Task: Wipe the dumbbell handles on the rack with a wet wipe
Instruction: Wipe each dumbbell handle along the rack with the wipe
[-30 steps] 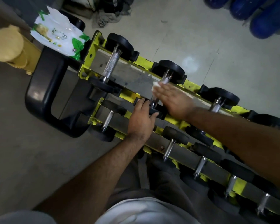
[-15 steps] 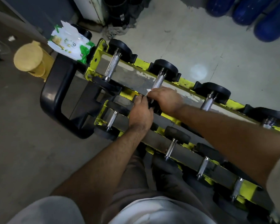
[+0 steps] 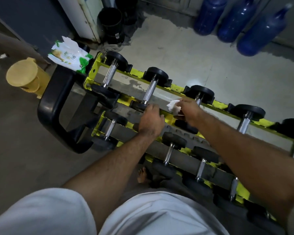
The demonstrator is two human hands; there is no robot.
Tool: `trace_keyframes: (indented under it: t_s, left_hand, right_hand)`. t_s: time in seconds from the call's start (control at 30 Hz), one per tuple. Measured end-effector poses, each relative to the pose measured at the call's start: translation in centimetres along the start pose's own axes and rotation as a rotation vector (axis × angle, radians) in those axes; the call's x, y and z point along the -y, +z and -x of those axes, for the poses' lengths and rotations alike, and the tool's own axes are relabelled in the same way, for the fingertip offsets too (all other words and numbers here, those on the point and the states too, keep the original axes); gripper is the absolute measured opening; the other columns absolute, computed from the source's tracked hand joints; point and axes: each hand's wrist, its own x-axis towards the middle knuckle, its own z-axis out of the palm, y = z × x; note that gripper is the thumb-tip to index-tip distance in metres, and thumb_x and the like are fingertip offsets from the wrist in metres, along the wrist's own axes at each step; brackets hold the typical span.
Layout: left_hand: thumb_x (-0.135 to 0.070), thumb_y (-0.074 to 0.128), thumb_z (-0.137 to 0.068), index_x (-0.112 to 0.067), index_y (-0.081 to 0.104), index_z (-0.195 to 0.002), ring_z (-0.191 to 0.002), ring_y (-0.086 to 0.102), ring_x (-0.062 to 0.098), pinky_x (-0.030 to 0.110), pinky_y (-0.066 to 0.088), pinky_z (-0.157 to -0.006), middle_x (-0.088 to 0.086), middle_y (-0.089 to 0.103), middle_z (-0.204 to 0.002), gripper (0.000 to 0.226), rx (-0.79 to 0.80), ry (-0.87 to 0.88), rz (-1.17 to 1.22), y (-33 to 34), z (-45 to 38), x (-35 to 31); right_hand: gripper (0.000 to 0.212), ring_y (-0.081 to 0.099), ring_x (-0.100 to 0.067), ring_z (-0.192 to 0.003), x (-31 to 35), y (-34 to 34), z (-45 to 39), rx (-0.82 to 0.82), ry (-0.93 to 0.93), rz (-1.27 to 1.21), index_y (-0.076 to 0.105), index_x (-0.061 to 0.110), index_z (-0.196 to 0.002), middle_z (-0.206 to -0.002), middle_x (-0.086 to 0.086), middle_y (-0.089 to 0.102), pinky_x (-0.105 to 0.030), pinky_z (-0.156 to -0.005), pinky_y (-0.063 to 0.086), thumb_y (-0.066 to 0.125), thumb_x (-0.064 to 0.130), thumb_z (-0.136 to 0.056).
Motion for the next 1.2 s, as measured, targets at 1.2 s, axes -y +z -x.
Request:
trace_keyframes:
  t_s: [1.2]
  left_hand:
    - [-0.037,0.069,-0.089,-0.014,0.062,-0.118,-0.104,0.058,0.021,0.027,0.042,-0.080,0.003,0.056,-0.120,0.038,0.007,-0.114,-0.004,11.6,2.3,-10.0]
  right_hand:
    - [0.022,0.069,-0.021,-0.092,-4.7,-13.7,-3.5,-0.056,-0.285,0.244,0.070,0.029,-0.089,-0.094,0.003,0.072,-0.044,-0.081,0.061,0.061,0.010,-0.096]
